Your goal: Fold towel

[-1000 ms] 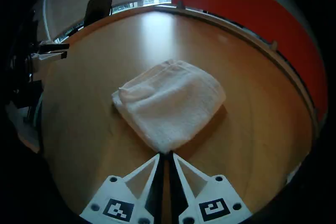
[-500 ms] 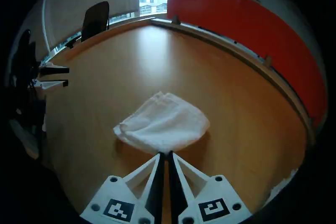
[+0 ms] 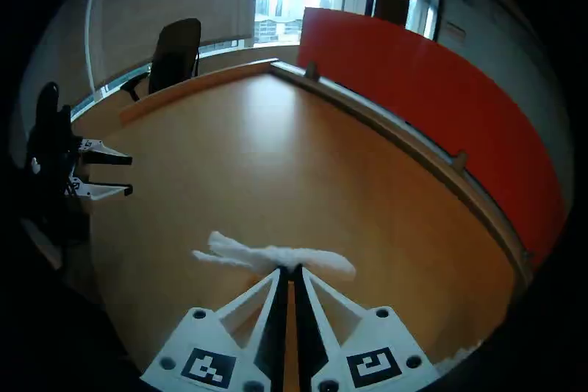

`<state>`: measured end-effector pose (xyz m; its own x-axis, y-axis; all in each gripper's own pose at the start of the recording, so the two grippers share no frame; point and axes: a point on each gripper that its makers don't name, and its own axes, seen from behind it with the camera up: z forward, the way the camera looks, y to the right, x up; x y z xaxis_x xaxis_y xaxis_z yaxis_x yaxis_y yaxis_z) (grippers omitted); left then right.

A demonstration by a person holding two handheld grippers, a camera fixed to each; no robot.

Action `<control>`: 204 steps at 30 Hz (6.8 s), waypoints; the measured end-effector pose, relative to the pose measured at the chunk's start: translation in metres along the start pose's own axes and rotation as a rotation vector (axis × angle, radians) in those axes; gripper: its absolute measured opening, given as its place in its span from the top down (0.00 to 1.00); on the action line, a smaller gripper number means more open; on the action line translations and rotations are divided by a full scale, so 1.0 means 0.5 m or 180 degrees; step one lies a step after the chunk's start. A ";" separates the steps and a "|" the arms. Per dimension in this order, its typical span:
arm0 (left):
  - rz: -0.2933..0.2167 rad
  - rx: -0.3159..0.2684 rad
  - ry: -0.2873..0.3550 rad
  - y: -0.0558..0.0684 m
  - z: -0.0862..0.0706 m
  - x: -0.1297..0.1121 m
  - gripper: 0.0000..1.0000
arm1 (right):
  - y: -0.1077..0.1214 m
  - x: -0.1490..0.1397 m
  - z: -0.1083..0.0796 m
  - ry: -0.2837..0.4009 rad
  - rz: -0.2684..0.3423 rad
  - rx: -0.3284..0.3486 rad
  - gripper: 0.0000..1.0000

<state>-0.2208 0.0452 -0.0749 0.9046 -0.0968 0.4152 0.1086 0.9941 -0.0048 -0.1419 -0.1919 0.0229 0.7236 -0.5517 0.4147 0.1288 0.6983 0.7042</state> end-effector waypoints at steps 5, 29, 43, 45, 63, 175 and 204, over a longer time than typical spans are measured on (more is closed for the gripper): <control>0.0003 -0.0004 0.0014 0.002 0.000 0.007 0.04 | 0.028 0.033 -0.023 0.0067 -0.0002 -0.0066 0.94; -0.0018 -0.0037 0.0020 0.026 0.003 0.018 0.04 | 0.183 0.048 -0.120 0.0160 0.0109 -0.0405 0.95; -0.0004 0.0010 0.0013 0.024 0.013 0.030 0.04 | 0.338 -0.005 -0.194 0.0006 0.0173 -0.0729 0.95; 0.0001 0.0014 0.0011 0.024 0.015 0.033 0.04 | 0.359 -0.015 -0.204 -0.0019 0.0193 -0.0771 0.94; 0.0036 0.0046 -0.0007 0.027 0.027 0.050 0.04 | 0.529 -0.096 -0.287 -0.0177 0.0478 -0.1122 0.95; 0.0206 0.0041 -0.0033 0.028 -0.013 0.039 0.04 | 0.525 -0.699 -0.483 -0.1367 0.1850 -0.1666 0.95; 0.0217 0.0042 -0.0018 0.025 -0.011 0.042 0.04 | 0.510 -0.691 -0.486 -0.1156 0.1810 -0.1754 0.30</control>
<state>-0.1982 0.0555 -0.0712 0.9073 -0.0288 0.4196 0.0415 0.9989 -0.0213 -0.1943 0.2877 -0.0812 0.5289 -0.0981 0.8430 0.1914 0.9815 -0.0059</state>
